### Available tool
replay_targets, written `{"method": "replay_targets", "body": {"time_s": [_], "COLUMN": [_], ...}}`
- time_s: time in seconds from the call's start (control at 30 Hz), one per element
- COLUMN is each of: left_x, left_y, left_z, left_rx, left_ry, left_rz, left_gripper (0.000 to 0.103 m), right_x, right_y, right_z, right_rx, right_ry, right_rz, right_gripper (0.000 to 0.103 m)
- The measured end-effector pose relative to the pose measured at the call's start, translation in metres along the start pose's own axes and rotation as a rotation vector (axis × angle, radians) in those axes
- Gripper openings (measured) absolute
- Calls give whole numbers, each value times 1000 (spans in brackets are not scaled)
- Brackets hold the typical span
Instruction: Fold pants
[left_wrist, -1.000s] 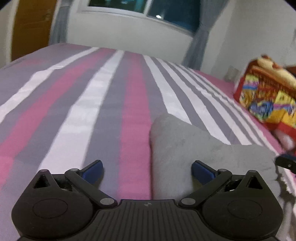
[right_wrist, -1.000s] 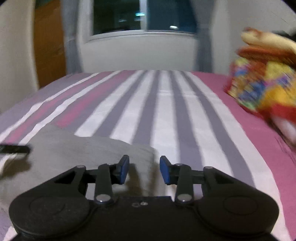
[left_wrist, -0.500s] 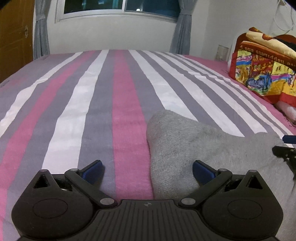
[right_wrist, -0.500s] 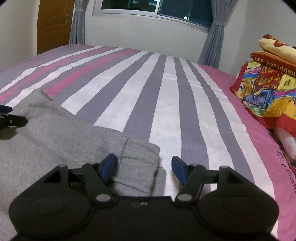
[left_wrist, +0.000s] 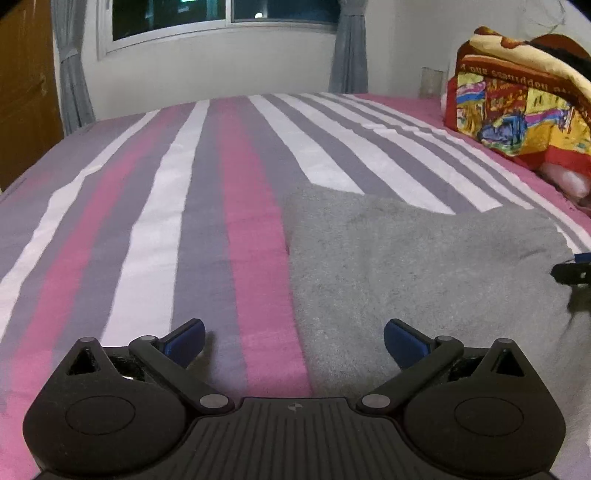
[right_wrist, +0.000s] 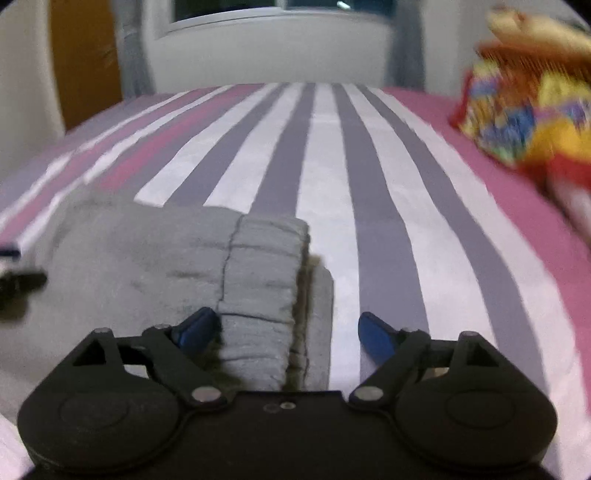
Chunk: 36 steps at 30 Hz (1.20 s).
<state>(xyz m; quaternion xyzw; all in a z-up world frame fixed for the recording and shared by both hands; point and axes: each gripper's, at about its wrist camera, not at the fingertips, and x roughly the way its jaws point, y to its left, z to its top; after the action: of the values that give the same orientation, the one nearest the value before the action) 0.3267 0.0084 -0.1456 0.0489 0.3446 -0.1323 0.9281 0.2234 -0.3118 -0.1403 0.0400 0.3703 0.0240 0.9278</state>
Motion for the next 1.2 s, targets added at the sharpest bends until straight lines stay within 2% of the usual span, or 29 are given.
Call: {"method": "replay_targets", "body": {"time_s": [0.03,0.07,0.1,0.17,0.3,0.43,0.63,0.67,0.7,0.73,0.83,0.93,1.0,1.07,1.17,1.2], "left_x": [-10,-19,-26,-41,-52,-52,-42,-41,-41,-41,-43,-43,-43,-42,-43,-46], "left_y": [2,5,9,20,33,37,34,33,32,32,30,26,23,22,23,23], "left_z": [-2,-4,-9,-20,-44,-61,-68,-68,-69,-68,-68,-69,-69,-66,-62,-60], "left_rx": [7,8,1,-45,-140,-212,-255,-254,-255,-254,-248,-231,-225,-219,-205,-194], "left_ry": [-21,-33,-35,-36,-19,-10,8,10,12,14,12,6,4,9,16,7], "left_rz": [-5,-7,-7,-18,-50,-75,-77,-73,-71,-70,-76,-100,-104,-96,-88,-78], "left_gripper": [103,103,103,103,103,103,103,103,103,103,103,103,103,103,103,103], "right_x": [-13,-25,-34,-52,-58,-45,-6,-6,-8,-15,-35,-39,-30,-23,-26,-32], "right_y": [-1,-3,-7,-23,-41,-50,-56,-53,-50,-47,-51,-61,-71,-71,-72,-74], "right_z": [1,-1,-3,-18,-44,-60,-54,-53,-49,-47,-57,-78,-92,-93,-84,-81], "right_rx": [6,5,23,104,223,414,635,635,620,602,594,622,697,725,731,728], "right_ry": [-27,-45,-53,-57,-24,43,76,62,49,19,-46,-36,-38,-37,-24,-34], "right_rz": [19,19,26,99,179,335,440,432,425,426,464,456,469,478,482,459], "right_gripper": [59,54,52,49,52,51,52,50,42,39,35,34,34,34,44,55]}}
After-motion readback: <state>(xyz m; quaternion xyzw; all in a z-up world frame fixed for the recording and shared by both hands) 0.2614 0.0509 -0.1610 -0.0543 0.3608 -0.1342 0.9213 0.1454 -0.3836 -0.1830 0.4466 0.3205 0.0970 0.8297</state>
